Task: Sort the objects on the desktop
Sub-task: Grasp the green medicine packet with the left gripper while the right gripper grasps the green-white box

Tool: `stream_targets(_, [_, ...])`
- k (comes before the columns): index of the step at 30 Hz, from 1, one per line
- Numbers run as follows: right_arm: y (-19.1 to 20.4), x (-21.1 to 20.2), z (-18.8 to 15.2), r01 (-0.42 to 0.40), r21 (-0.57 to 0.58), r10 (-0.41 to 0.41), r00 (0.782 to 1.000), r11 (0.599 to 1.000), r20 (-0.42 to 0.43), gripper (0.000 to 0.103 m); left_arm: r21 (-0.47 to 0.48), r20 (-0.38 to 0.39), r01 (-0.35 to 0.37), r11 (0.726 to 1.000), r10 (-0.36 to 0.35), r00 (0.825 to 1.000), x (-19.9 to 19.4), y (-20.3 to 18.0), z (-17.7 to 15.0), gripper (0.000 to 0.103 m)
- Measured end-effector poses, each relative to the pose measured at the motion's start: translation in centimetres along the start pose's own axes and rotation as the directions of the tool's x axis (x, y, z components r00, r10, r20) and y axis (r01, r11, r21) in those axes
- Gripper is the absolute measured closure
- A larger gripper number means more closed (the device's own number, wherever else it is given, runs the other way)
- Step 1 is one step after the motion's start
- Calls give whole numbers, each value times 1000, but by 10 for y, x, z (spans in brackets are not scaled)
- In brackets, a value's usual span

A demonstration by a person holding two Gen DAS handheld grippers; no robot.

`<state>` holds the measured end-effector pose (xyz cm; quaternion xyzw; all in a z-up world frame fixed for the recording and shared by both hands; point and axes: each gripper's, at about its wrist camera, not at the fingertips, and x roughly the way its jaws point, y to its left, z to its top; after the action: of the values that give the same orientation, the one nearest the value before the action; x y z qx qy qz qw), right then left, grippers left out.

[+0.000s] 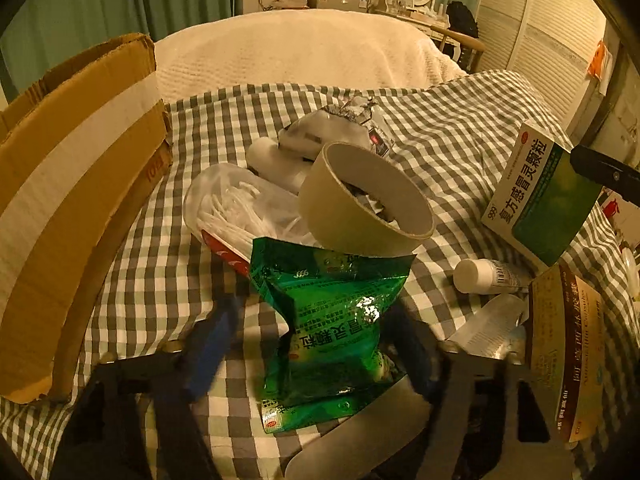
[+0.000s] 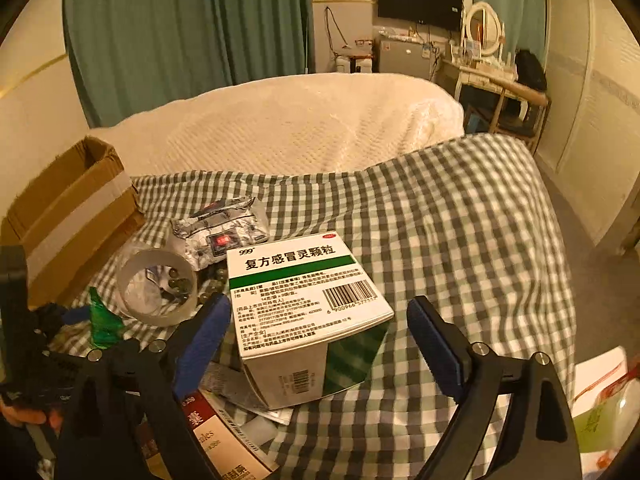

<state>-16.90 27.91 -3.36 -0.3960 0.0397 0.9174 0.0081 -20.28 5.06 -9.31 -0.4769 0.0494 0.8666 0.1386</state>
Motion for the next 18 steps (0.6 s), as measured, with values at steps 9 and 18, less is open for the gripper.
stream_targets(9, [12,28,-8,-2,-19,1,999,1000,-53,9,-19,11,21,1000,-21,1000,-2,4,2,64])
stream_targets(18, [22,23,-16,27,-52,-29,999,998,-26,17,-23,41,15,1000,-14,999,-9,6,5,65])
